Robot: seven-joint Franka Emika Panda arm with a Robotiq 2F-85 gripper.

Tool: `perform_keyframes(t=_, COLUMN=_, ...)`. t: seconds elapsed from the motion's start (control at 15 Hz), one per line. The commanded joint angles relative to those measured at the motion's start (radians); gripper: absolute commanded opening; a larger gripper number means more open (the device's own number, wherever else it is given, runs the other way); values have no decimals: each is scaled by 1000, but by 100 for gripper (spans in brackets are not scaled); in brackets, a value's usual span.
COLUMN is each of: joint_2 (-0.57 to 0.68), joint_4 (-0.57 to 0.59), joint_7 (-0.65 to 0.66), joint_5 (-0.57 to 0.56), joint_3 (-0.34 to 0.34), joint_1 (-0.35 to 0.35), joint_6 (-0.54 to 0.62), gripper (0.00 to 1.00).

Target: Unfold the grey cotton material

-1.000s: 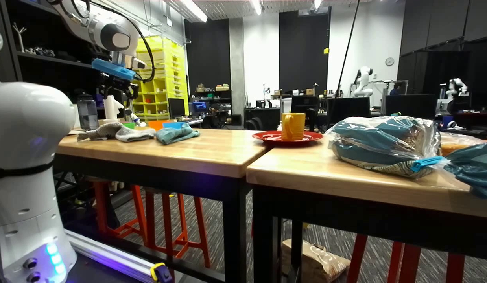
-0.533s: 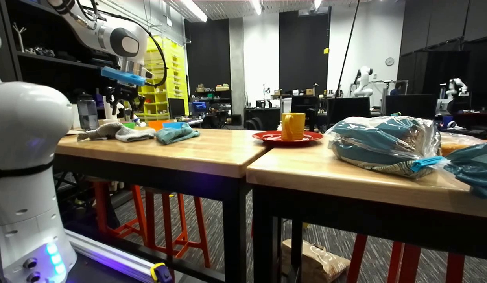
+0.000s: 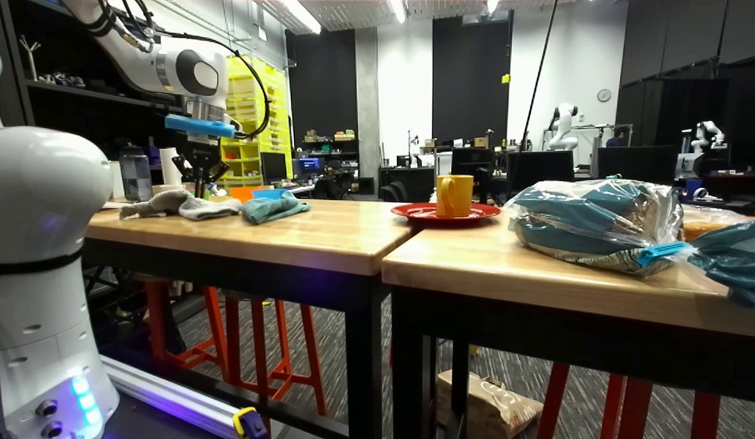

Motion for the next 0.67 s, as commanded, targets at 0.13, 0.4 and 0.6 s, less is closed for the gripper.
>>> perform_keyframes(t=0.13, joint_2=17, joint_4=13, joint_7=-58, joint_5=-93, joint_3=0, joint_1=-20, joint_6=20, gripper=0)
perform_keyframes(t=0.4, joint_2=36, joint_4=18, joint_7=-87, joint_5=-106, joint_3=0, joint_1=-16, joint_6=105, gripper=0)
perform_keyframes(t=0.6, joint_2=59, joint_4=28, joint_7=-100, joint_5=-101, joint_3=3, joint_1=-12, joint_6=168, gripper=0)
